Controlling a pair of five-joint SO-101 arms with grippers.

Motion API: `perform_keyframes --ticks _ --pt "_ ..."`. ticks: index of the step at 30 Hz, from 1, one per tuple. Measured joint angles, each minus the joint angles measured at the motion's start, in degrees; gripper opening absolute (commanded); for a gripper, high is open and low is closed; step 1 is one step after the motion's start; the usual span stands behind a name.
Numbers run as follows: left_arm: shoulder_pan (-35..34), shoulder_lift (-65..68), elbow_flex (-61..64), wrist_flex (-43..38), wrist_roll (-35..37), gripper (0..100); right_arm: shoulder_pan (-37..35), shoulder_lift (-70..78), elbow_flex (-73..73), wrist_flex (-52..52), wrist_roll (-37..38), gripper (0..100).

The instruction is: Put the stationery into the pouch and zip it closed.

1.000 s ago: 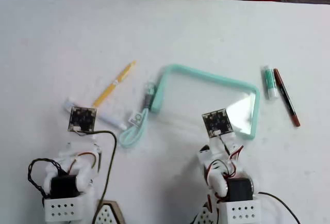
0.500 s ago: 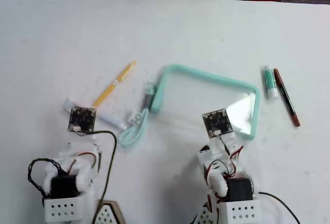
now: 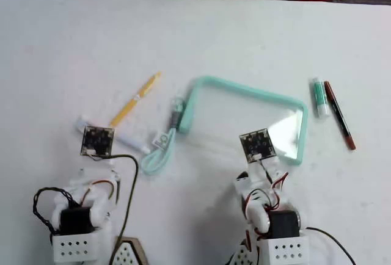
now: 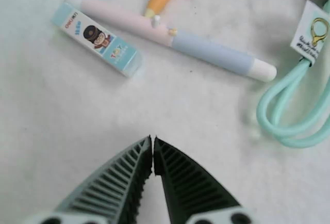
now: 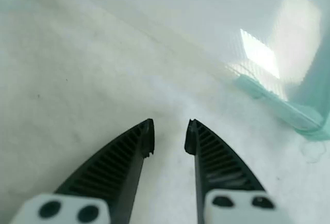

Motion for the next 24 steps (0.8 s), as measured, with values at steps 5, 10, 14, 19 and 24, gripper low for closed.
perform_keyframes --ticks 5,10,14,19,24 --pt "0.0 0.0 0.0 0.0 0.0 3 0.0 0.0 0.0 0.0 0.0 11.6" --pt "0.0 0.0 0.0 0.0 0.0 3 0.0 0.0 0.0 0.0 0.0 11.6" --pt "0.0 0.0 0.0 0.0 0.0 3 0.0 0.0 0.0 0.0 0.0 11.6" --pt "0.0 0.0 0.0 0.0 0.0 3 0.0 0.0 0.0 0.0 0.0 11.6" --pt "0.0 0.0 0.0 0.0 0.0 3 -1.1 0.0 0.0 0.0 0.0 11.6"
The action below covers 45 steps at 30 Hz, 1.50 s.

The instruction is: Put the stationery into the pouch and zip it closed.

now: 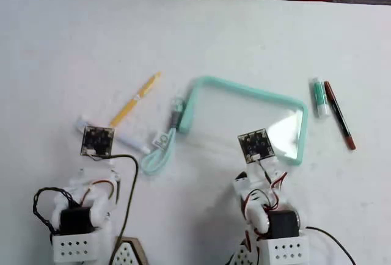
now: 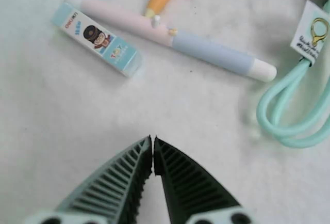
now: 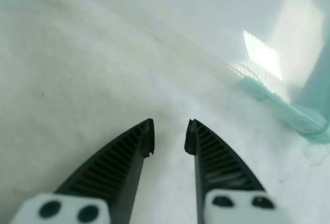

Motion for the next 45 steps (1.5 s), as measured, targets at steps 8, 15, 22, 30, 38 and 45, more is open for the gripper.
perform_keyframes --ticks 8,15,22,30,38,45 --pt "0.0 0.0 0.0 0.0 0.0 3 0.1 0.0 0.0 0.0 0.0 11.6" --pt "0.0 0.0 0.0 -0.1 0.0 3 -1.4 0.0 0.0 0.0 0.0 11.7" --pt "0.0 0.4 0.0 -8.7 0.0 3 -1.4 0.0 0.0 0.0 0.0 11.8" --pt "0.0 0.4 0.0 -27.0 0.0 3 -1.4 0.0 0.0 0.0 0.0 11.9" --pt "0.5 0.4 0.0 -22.2 -7.6 3 -1.4 0.0 0.0 0.0 0.0 11.9" --pt "1.1 0.4 -3.3 -21.9 -13.7 3 -1.4 0.0 0.0 0.0 0.0 11.7"
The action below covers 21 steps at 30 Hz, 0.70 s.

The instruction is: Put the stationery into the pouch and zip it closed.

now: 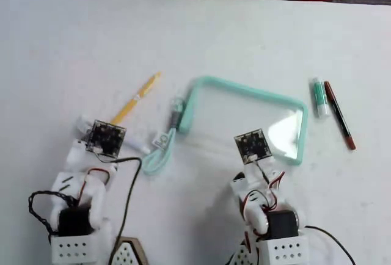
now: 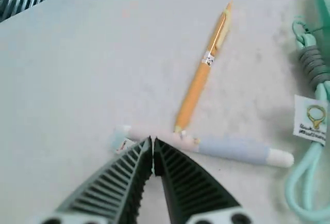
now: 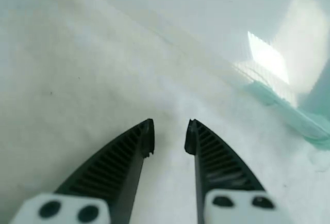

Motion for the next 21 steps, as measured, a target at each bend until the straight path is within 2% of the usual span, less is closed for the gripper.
perform_keyframes --ticks 4,8,11,15,21 --pt "0.0 0.0 -7.4 0.0 7.6 3 0.0 0.0 0.0 0.0 0.0 11.7" --pt "4.7 0.0 -14.9 0.0 14.2 3 0.0 0.0 0.0 0.0 0.0 11.7" --pt "11.8 -0.5 -20.0 -0.5 15.0 3 0.0 0.0 0.0 0.0 0.0 11.7" --pt "20.2 -0.5 -21.2 -5.6 14.6 3 0.0 0.0 0.0 0.0 0.0 11.7" --pt "22.3 -0.4 -11.9 -16.4 13.5 3 0.0 0.0 0.0 0.0 0.0 11.7"
